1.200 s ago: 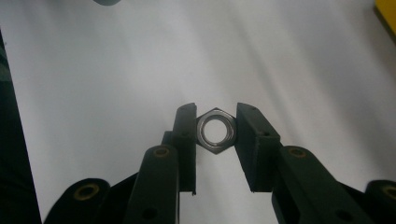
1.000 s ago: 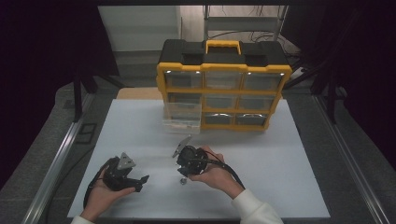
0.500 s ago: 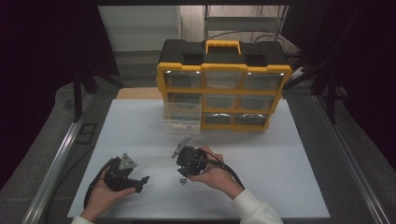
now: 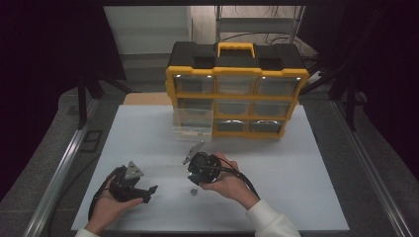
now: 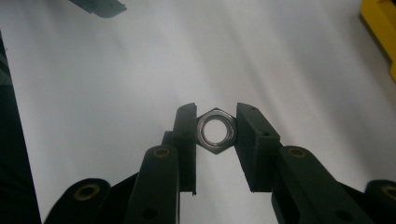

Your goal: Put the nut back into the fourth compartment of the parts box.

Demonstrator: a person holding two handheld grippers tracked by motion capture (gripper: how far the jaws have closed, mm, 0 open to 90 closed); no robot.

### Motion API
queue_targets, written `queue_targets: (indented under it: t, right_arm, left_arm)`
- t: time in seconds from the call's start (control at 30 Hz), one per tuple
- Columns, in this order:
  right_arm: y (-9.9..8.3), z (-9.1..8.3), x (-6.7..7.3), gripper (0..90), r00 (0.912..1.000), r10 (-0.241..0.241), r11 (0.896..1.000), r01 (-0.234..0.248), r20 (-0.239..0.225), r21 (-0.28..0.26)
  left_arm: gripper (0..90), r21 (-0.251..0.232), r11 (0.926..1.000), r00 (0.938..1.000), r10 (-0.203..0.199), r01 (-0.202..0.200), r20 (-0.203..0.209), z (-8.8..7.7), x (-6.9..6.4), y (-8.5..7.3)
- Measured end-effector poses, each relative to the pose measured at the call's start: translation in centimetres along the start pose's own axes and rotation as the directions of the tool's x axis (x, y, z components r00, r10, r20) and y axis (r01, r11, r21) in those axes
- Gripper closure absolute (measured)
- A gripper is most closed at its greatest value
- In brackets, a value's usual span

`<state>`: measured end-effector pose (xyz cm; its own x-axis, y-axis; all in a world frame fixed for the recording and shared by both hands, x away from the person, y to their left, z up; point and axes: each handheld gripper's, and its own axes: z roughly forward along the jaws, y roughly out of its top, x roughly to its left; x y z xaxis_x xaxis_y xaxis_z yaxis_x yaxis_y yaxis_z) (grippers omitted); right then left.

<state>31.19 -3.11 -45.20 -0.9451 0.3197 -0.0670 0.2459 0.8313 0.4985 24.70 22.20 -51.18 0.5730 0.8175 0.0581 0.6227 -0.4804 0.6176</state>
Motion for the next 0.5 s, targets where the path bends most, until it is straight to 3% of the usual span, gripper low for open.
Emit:
queue_targets:
  t: [0.5]
  right_arm:
    - [0.4,-1.6,-0.4,70.2,0.9998,0.016,0.999,-0.016,0.006,-0.047]
  left_arm:
    - [12.8,-0.015,0.9998,0.9999,-0.012,0.012,-0.001,-0.3,0.1,0.1]
